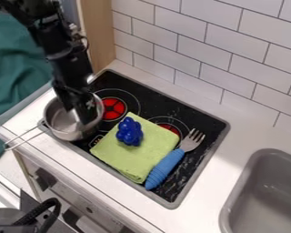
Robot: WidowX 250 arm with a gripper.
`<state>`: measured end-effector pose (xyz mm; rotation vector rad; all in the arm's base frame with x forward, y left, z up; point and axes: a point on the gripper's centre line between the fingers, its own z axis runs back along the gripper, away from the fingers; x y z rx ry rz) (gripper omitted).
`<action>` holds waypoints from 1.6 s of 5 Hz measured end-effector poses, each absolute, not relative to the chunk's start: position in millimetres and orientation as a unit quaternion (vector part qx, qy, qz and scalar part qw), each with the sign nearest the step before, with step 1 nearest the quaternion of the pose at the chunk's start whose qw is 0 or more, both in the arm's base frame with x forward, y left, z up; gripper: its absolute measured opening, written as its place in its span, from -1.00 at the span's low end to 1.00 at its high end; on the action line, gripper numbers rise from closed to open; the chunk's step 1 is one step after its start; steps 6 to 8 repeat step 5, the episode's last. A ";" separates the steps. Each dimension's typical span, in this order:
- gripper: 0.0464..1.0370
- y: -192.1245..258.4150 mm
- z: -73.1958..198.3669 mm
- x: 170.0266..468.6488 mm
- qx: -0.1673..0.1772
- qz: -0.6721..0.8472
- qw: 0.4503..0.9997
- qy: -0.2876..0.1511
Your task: Put the silver pot on the left
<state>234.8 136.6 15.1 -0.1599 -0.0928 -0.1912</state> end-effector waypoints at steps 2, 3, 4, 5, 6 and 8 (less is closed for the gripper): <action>0.93 115.8 48.3 249.1 -0.051 -0.058 0.993 -0.085; 0.93 110.5 47.4 250.8 -0.038 -0.053 0.996 -0.069; 0.93 106.5 40.4 249.1 -0.024 -0.056 0.997 -0.040; 0.93 102.4 34.6 248.6 -0.013 -0.057 0.998 -0.021; 0.93 102.4 34.6 248.6 -0.013 -0.057 0.998 -0.021; 0.93 102.4 34.6 248.6 -0.013 -0.057 0.998 -0.021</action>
